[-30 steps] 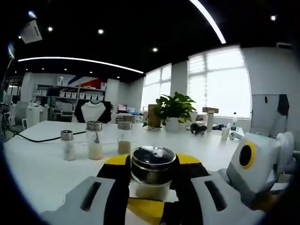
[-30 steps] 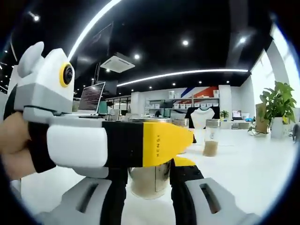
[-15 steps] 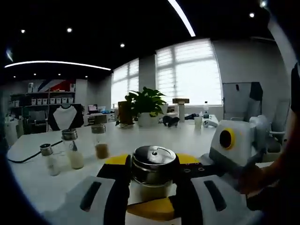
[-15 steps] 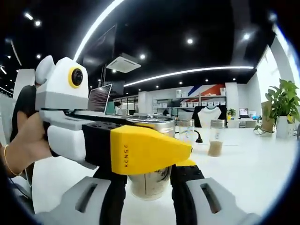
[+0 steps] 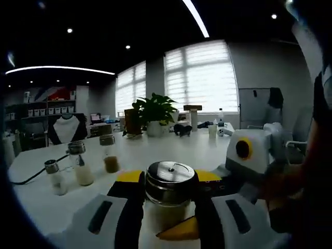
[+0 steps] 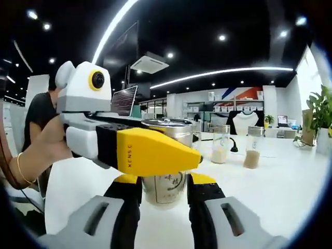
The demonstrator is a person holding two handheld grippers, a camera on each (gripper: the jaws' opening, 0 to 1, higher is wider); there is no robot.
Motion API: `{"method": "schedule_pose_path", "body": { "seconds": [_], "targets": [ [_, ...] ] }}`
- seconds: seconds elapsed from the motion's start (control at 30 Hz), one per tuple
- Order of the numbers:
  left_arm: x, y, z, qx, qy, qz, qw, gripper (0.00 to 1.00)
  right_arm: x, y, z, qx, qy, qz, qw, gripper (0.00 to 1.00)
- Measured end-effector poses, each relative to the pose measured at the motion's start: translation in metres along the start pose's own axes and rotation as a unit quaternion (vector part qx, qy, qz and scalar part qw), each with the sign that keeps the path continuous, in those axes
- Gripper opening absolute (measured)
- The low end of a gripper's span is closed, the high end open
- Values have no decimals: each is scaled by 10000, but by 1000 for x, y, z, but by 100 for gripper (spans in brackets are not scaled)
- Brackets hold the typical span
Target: Rotate the seasoning bottle until the label or dispensing opening points toward the visible target arrow and the bottle remains upright within the marked orientation range
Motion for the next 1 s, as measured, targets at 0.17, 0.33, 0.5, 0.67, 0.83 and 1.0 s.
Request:
{"method": "schedule_pose_path", "body": {
  "seconds": [0.17, 0.33, 0.5, 0.67, 0.83, 1.0],
  "targets": [
    [-5, 2, 1, -107, -127, 47, 9999, 38, 1, 1, -5, -147, 93, -102, 9998, 33],
    [-8, 3, 2, 27, -200, 45, 9998, 38, 2, 1, -7, -120, 192, -75, 9997, 33],
    [-10, 6, 4, -37, -327, 82, 9994, 38, 1, 4, -9, -83, 271, -29, 9996, 34],
    [-10, 5, 9, 48, -503, 43, 9987, 38, -1, 3, -11, -76, 327, -28, 9994, 34],
    [-9, 3, 12, 120, -623, -61, 9980, 38, -1, 2, -12, -235, 370, -80, 9990, 34],
    [-13, 8, 16, 124, -884, 15, 9960, 38, -2, 6, -14, -238, 478, 15, 9986, 35]
  ]
}}
Point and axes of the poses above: the point that each gripper's makers call its tool centre point, and the gripper's own axes: x roughly forward along the fingers, z roughly to its right, y roughly out of its top, the point moved 2 cm from there along -x, roughly backward along the fingers, and after that the axes turned 11 degrees about y, right-handed, at the moved point
